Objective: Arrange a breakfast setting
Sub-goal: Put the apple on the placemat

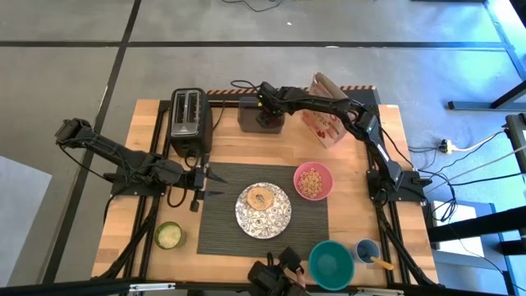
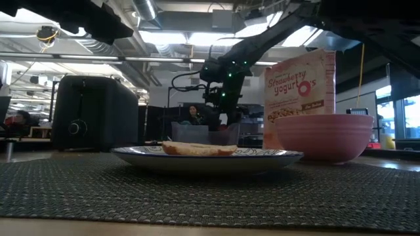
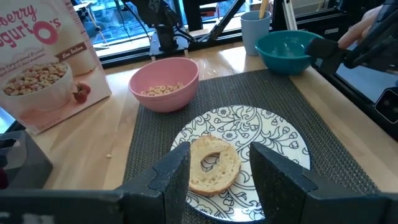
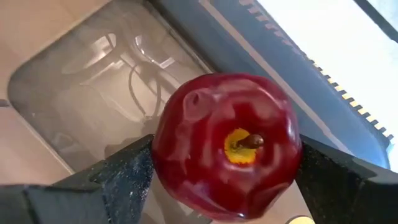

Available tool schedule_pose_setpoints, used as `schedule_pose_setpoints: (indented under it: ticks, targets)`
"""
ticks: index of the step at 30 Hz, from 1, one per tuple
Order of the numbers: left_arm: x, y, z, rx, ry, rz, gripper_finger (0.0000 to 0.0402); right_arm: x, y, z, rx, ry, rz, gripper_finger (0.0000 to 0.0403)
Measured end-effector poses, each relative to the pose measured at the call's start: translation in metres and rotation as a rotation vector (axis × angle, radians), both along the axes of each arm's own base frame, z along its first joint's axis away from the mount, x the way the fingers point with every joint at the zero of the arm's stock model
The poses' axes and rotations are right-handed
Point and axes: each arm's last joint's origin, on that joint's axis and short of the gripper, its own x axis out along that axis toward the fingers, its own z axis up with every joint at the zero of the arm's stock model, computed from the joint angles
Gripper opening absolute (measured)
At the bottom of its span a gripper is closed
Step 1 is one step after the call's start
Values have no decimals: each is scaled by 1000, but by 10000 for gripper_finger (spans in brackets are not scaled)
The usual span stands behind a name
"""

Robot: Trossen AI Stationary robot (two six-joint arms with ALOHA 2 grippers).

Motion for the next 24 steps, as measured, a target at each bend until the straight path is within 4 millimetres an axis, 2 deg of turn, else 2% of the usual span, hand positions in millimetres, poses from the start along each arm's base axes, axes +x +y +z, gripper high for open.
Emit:
schedule_pose_setpoints:
  ticks: [6, 12, 19, 24]
  targets:
    - [0, 0, 0, 0, 0, -1, 160, 0, 0, 0, -9, 3, 4, 277]
    - [0, 0, 0, -2, 0, -1, 160, 3, 1, 8, -31, 2, 22, 275]
    - [0, 0, 0, -20, 2, 5, 160, 14, 18, 41, -58, 1, 66, 281]
    - [0, 0, 0, -27, 2, 7, 160, 21, 43, 68, -75, 27, 120, 275]
